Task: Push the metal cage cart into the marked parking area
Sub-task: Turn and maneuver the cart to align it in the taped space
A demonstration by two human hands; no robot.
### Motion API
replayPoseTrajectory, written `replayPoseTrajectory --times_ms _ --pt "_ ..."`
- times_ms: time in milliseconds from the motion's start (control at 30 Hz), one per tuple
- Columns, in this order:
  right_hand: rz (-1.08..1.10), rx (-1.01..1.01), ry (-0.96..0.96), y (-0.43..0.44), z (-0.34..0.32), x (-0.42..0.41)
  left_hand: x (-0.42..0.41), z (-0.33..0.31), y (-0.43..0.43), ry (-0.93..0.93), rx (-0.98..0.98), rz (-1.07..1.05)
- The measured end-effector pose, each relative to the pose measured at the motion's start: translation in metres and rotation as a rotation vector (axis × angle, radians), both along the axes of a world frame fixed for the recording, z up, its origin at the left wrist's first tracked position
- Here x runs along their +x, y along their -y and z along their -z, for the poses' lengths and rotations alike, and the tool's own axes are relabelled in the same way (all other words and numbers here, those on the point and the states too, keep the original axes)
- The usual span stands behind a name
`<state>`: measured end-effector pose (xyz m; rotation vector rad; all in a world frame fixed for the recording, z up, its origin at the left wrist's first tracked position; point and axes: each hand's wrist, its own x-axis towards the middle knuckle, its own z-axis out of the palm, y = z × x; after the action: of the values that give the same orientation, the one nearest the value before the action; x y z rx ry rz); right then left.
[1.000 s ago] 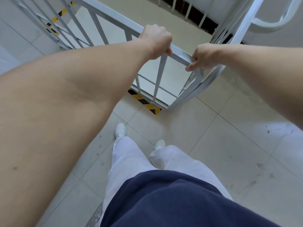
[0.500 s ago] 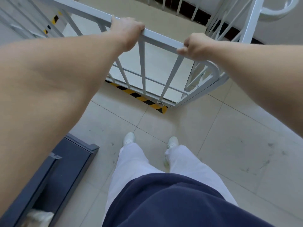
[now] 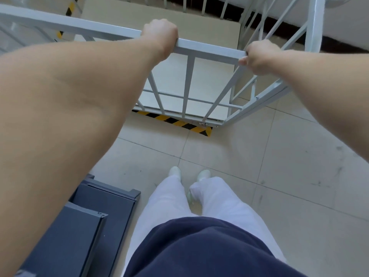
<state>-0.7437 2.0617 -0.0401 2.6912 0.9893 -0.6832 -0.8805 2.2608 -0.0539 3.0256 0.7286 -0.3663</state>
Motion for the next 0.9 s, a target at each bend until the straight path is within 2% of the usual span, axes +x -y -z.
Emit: replayPoseTrajectory --times_ms 400,500,900 --pt "-0.056 0.068 0.011 0.008 0.002 0.002 -0.005 0.003 0.009 0.132 -0.068 -0.084" --pt "-0.079 0.078 0.020 0.008 0.003 0.005 -0.006 0.002 0.010 0.111 -0.130 -0.114" --pt "-0.113 0.097 -0.015 0.010 -0.003 0.008 0.000 -0.010 0.009 0.063 -0.096 -0.079"
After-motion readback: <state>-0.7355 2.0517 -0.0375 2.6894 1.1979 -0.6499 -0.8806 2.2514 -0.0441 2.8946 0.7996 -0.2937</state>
